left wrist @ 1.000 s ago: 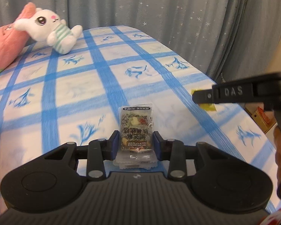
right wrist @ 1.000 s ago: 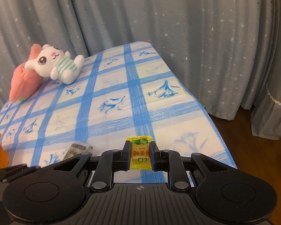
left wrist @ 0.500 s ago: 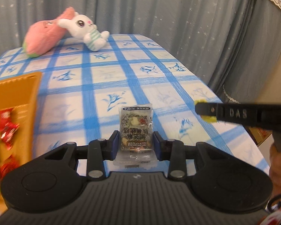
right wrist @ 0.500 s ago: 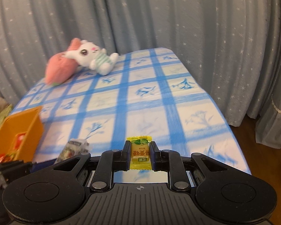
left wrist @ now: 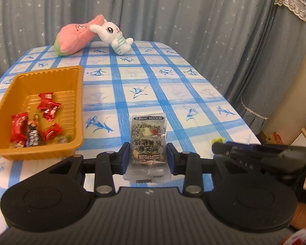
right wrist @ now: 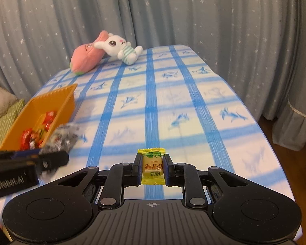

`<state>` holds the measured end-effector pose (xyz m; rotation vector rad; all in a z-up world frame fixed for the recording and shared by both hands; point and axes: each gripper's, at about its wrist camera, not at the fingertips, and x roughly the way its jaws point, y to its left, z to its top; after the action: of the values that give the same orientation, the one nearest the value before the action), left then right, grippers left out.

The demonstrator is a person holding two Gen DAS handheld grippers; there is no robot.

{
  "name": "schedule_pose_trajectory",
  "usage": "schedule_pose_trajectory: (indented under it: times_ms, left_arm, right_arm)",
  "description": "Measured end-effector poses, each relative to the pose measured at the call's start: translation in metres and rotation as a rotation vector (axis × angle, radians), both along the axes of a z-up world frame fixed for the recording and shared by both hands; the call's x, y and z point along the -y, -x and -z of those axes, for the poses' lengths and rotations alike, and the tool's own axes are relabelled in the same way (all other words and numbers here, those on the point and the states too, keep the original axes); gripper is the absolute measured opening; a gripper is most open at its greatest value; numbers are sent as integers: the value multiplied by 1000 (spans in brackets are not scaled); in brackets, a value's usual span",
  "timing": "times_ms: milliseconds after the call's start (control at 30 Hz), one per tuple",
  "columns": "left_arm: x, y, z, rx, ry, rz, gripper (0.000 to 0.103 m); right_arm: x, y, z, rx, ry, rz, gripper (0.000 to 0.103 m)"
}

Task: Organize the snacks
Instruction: 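Carry the clear packet and yellow candy over the orange tray with both grippers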

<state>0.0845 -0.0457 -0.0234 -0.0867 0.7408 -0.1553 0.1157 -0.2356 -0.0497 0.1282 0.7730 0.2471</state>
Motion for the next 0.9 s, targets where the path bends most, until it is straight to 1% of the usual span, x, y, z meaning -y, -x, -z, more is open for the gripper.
schedule_pose_trajectory:
  times_ms: [100,233,500,900]
  left_arm:
    - [-6,17,-6,6,0,-11,34]
    - [-16,31,-11,12,-6,-25,34]
    - [-32,50,-20,23,-22,-55,34]
    - [-58,62,-30,42,-33,-110,34]
  right_arm:
    - [-6,21,-3,1,14,-12,20]
    - [-13,36,-11,5,28,-25,20]
    - [-27,48,-25,24,40,-55,20]
    - [-55,55,-39,55,48,-116,20]
